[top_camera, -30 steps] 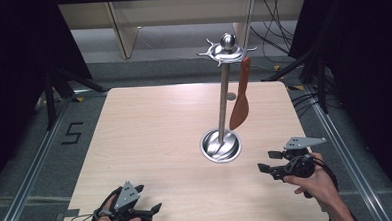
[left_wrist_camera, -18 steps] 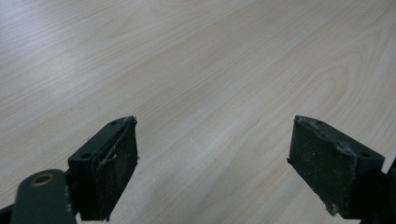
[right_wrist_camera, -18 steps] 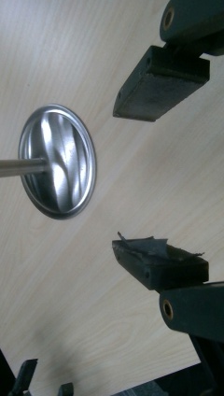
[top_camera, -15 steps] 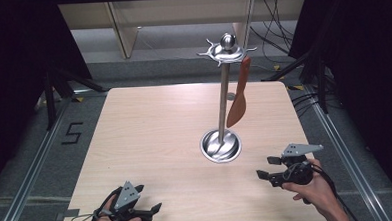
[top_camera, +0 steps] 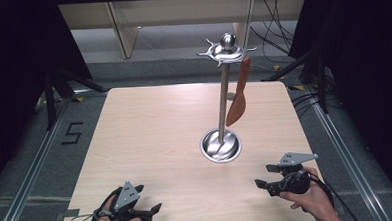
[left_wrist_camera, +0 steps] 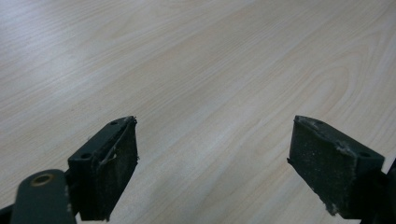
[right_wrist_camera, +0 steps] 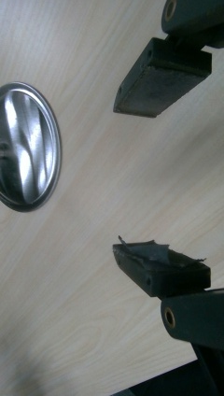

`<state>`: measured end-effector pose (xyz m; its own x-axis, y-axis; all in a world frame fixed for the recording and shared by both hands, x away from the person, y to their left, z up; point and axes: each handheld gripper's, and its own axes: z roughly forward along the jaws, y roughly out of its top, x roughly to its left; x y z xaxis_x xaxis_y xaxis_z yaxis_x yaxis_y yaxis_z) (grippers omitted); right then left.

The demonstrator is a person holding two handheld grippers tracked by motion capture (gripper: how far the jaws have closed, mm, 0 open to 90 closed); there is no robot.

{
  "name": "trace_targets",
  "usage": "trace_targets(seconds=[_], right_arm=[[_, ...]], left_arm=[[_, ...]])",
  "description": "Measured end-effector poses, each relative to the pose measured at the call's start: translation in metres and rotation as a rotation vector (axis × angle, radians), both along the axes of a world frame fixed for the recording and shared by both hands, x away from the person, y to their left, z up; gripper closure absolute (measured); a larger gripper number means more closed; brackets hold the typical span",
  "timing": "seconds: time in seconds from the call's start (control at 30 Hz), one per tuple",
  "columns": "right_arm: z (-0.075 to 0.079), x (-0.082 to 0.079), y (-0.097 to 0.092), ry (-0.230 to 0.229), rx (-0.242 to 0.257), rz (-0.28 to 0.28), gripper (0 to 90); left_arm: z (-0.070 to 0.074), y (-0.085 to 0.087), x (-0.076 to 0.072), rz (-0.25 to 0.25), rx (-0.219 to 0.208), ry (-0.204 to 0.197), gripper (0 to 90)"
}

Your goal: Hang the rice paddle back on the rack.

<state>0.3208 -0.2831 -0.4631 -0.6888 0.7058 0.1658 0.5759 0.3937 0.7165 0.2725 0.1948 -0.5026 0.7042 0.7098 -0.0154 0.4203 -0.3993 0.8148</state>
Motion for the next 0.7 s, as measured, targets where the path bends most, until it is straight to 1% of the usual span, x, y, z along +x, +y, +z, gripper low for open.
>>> trace_targets(seconds=[0.03, 0.07, 0.1, 0.13, 0.17, 0.2, 0.23, 0.3, 0.33, 0.37, 0.43, 0.47, 0.5, 0.53, 0.57, 0.6, 0.67, 0.7], right_arm=[[0.000, -0.001, 0.000, 0.004, 0.001, 0.005, 27.7], [-0.002, -0.002, 0.000, -0.005, 0.000, 0.008, 27.5], [-0.001, -0.005, 0.001, 0.011, -0.002, -0.004, 27.4], [-0.001, -0.005, 0.001, 0.011, -0.002, -0.004, 27.4], [-0.002, -0.004, -0.001, -0.023, -0.017, 0.017, 27.2], [-0.002, -0.007, 0.000, -0.001, -0.011, 0.011, 27.1], [-0.004, -0.010, 0.000, 0.007, -0.003, 0.002, 27.0], [-0.004, -0.011, 0.001, 0.006, -0.005, 0.001, 27.0], [-0.005, -0.012, 0.000, 0.001, -0.016, 0.012, 27.0], [-0.006, -0.013, 0.000, 0.005, -0.013, 0.008, 26.9], [-0.009, -0.015, -0.001, -0.008, -0.039, 0.017, 26.8], [-0.010, -0.018, -0.001, 0.027, -0.030, 0.003, 26.8], [-0.011, -0.017, -0.003, -0.007, -0.046, 0.017, 26.7], [-0.012, -0.017, -0.005, 0.006, -0.041, 0.016, 26.5], [-0.012, -0.021, -0.004, 0.038, -0.035, -0.019, 26.5], [-0.013, -0.020, -0.006, 0.019, -0.032, -0.004, 26.5], [-0.013, -0.021, -0.007, 0.015, -0.035, -0.012, 26.5], [-0.014, -0.020, -0.009, 0.001, -0.033, 0.005, 26.5]], left_arm=[[0.000, 0.000, 0.000, -0.003, 0.008, -0.001, 14.8], [0.001, 0.001, 0.001, -0.009, 0.022, -0.002, 14.8], [0.000, 0.001, 0.000, -0.006, 0.018, -0.001, 14.8], [0.000, 0.001, 0.000, -0.006, 0.018, -0.001, 14.8], [0.000, 0.001, 0.001, -0.007, 0.019, 0.000, 14.8], [0.000, 0.002, 0.002, -0.014, 0.029, -0.009, 14.8], [0.001, 0.003, 0.003, -0.027, 0.049, -0.015, 14.8], [0.001, 0.003, 0.003, -0.025, 0.048, -0.014, 14.8], [0.001, 0.003, 0.001, -0.020, 0.040, -0.002, 14.8], [0.000, 0.002, -0.001, 0.000, 0.020, 0.024, 14.8], [0.000, 0.001, -0.001, 0.006, 0.020, 0.023, 14.8], [0.000, 0.001, -0.001, 0.006, 0.016, 0.023, 14.8], [-0.001, -0.001, -0.001, 0.016, -0.009, 0.022, 14.8], [-0.001, -0.001, -0.001, 0.016, -0.009, 0.022, 14.8], [0.000, 0.001, 0.001, -0.006, 0.010, -0.001, 14.8], [0.001, 0.002, 0.000, -0.001, 0.022, 0.024, 14.8], [0.001, 0.002, 0.000, -0.004, 0.028, 0.022, 14.8], [0.000, 0.000, 0.000, 0.002, 0.004, 0.006, 14.8]])
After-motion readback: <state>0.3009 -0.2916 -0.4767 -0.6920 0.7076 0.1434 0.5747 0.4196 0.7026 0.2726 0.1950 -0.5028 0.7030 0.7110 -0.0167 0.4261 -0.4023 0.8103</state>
